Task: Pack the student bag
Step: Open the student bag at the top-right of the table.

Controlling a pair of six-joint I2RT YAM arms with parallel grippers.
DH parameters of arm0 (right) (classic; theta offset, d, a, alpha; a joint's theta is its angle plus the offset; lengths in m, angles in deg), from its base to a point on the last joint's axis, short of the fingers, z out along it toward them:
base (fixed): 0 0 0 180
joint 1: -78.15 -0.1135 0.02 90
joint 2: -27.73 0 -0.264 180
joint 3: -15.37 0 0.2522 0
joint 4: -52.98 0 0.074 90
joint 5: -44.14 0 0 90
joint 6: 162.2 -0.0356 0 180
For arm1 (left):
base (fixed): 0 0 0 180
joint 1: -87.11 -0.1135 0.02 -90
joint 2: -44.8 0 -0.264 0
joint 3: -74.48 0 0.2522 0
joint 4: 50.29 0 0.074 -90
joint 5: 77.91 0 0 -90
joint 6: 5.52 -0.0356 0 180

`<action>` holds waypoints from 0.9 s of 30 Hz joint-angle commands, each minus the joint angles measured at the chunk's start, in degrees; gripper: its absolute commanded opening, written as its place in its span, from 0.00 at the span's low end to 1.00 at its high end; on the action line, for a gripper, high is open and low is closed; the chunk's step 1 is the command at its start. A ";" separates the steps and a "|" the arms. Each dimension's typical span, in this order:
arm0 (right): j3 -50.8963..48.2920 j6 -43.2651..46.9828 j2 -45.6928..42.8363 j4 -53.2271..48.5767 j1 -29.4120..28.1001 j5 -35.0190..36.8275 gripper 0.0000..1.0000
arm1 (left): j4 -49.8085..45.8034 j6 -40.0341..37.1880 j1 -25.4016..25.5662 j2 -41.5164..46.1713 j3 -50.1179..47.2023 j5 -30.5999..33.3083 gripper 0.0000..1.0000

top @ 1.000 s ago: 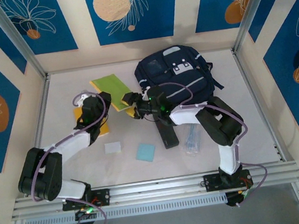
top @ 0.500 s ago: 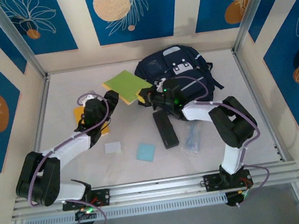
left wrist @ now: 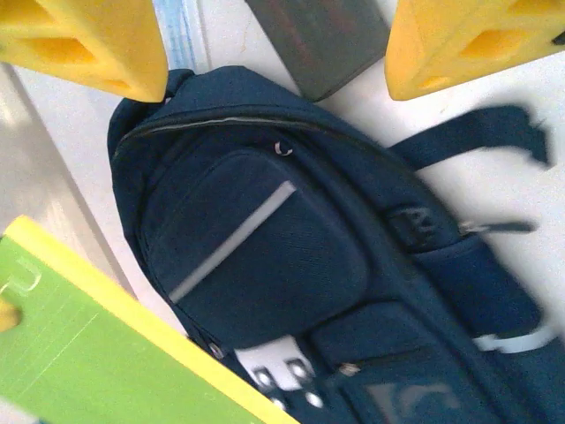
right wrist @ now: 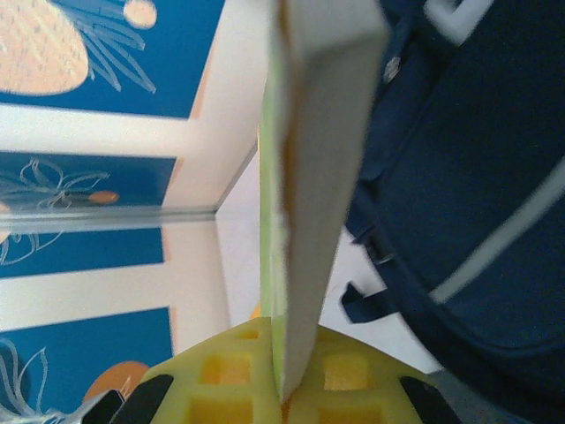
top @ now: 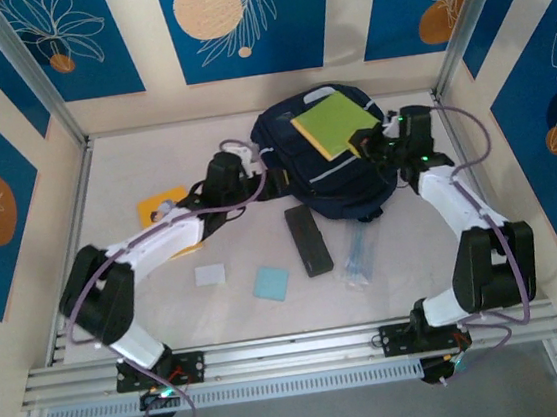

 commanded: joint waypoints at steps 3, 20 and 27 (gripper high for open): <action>0.20 9.54 -7.23 -14.12 10.10 -2.36 0.00 | -13.44 -16.90 3.80 -11.63 14.85 -8.50 0.64; -5.28 9.40 -14.81 -13.85 23.78 -7.98 0.00 | -32.07 -28.78 8.47 -43.56 57.76 -11.65 0.64; -4.70 9.50 -14.83 -14.10 24.60 -9.03 0.00 | -36.17 -30.38 9.30 -50.59 66.06 -10.90 0.65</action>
